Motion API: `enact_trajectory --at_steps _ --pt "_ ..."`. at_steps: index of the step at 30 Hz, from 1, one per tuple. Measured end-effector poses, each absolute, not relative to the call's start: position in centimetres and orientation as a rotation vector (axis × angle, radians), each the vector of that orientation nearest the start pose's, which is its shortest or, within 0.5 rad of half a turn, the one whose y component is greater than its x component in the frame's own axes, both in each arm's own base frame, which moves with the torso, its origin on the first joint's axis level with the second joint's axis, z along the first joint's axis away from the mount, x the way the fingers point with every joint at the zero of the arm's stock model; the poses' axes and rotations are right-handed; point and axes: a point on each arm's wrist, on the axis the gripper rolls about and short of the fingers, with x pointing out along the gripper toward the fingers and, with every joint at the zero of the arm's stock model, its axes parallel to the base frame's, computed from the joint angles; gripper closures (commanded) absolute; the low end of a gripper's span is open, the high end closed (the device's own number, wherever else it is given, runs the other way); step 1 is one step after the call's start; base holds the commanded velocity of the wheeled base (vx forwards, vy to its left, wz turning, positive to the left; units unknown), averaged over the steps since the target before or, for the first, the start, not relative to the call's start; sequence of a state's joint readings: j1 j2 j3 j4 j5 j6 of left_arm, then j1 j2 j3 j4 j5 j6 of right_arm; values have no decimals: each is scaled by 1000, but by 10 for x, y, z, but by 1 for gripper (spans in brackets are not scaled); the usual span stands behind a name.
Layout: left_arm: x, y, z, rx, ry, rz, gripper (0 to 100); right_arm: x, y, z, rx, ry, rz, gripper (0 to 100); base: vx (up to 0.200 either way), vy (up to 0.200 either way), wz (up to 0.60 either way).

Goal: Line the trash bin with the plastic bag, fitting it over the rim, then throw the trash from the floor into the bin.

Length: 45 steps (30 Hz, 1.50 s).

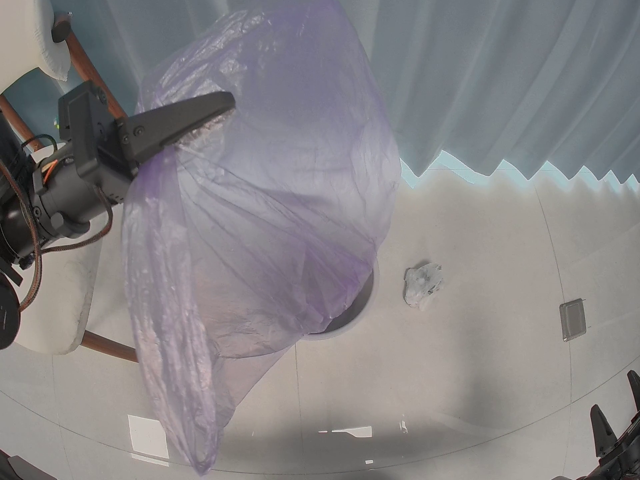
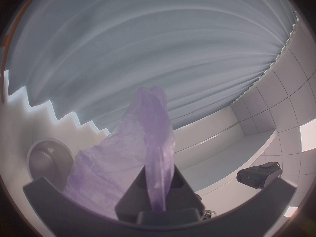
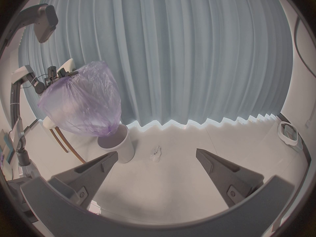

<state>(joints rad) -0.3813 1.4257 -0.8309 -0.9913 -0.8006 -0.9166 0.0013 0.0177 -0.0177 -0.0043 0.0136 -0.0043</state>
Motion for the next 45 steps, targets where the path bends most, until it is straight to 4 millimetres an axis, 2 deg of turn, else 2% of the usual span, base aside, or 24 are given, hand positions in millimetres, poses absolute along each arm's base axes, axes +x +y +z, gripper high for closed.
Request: enact_trajectory --at_steps 16,27,45 --pt "225 -106 271 -673 186 -1223 100 -23 0 81 -6 -4 14 0 0 0 0" --pt "238 -112 259 -670 213 -1239 100 -23 0 81 -6 -4 14 0 0 0 0" --pt "268 -126 228 -669 219 -1250 100 -23 0 81 -6 -4 15 0 0 0 0"
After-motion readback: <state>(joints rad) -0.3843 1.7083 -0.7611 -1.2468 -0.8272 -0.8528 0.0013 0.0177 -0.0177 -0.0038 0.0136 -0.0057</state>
